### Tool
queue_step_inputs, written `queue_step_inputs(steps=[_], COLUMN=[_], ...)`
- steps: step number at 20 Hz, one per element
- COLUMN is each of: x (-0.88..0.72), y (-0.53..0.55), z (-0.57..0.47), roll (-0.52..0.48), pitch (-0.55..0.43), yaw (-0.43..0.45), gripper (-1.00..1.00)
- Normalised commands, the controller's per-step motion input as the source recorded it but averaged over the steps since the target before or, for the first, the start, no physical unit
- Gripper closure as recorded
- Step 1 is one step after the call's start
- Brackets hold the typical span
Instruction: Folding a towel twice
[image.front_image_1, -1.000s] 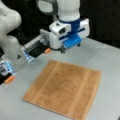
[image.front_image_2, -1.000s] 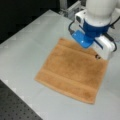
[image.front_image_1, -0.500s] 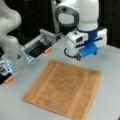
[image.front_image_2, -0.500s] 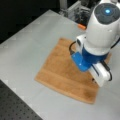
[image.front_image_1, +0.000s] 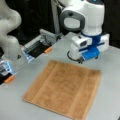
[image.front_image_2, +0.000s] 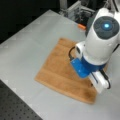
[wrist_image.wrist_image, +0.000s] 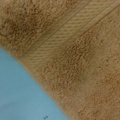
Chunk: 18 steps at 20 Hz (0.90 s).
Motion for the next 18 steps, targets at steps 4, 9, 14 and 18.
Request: queue_step_inputs(steps=[4,9,14,18], x=[0.44,0.45,0.44,0.36], y=[0.40,0.36,0.25,0.15], z=[-0.20,-0.11,-0.07,-0.05], roll=[-0.313,-0.269,-0.232,-0.293], pitch=[0.157,0.078,-0.021,-0.039], yaw=[-0.079,-0.023,0.012,-0.024], gripper=[-1.00,-1.00,-1.00,-1.00])
